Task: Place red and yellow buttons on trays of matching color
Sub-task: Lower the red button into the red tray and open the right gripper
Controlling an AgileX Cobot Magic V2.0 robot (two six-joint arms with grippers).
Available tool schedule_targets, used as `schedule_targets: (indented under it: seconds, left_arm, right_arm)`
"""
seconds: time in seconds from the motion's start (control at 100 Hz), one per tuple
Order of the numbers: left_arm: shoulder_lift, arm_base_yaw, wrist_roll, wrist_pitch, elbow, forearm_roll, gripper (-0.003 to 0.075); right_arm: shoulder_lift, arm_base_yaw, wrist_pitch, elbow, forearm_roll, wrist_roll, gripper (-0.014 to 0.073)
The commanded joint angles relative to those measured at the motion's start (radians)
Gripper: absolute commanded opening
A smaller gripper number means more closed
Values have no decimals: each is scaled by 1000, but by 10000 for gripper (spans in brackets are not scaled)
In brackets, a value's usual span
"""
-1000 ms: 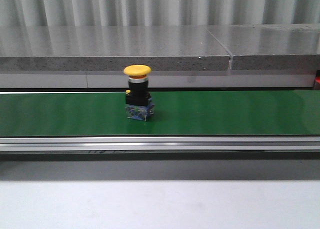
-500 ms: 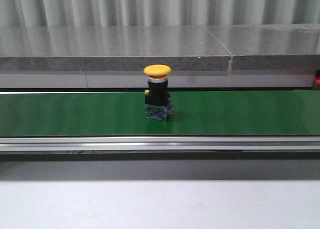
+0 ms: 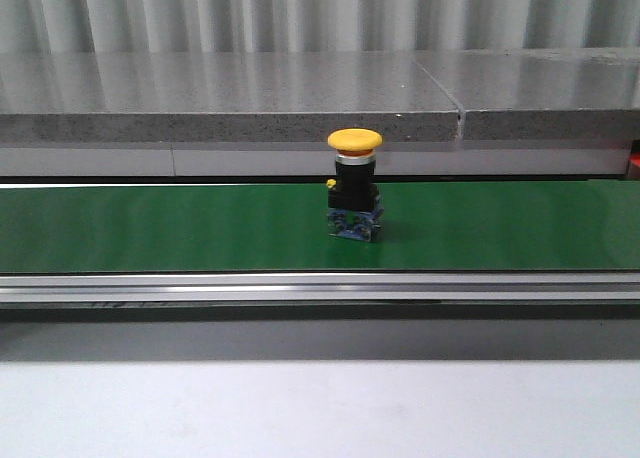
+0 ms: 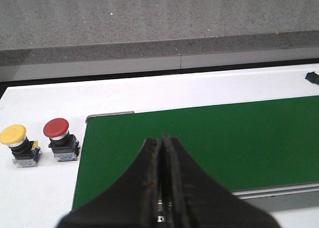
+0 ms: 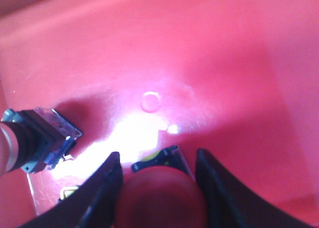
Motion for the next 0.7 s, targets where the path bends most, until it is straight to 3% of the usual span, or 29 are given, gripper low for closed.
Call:
schedule_targets:
  seconds: [0.0,0.14,0.32,0.4,0.69]
  left_arm:
    - [4,-9,0,-68,-28,-18,-20]
    - [4,-9,0,-68,-28,-18,-20]
    - [4,-9,0,-68,-28,-18,-20]
    - [4,-9,0,-68,-28,-18,-20]
    - [4,-9,0,-68,-28,-18,-20]
  right_arm:
    - [-56,-7,-16,-32,8,-5,178]
    - [-56,-7,-16,-32,8,-5,204]
    - [-56,-7,-15,-32,8,-5,437]
    - [-56,-7,-20,-32,8,-5,500]
    - [-93,-7,-1,-121,8,-4,511]
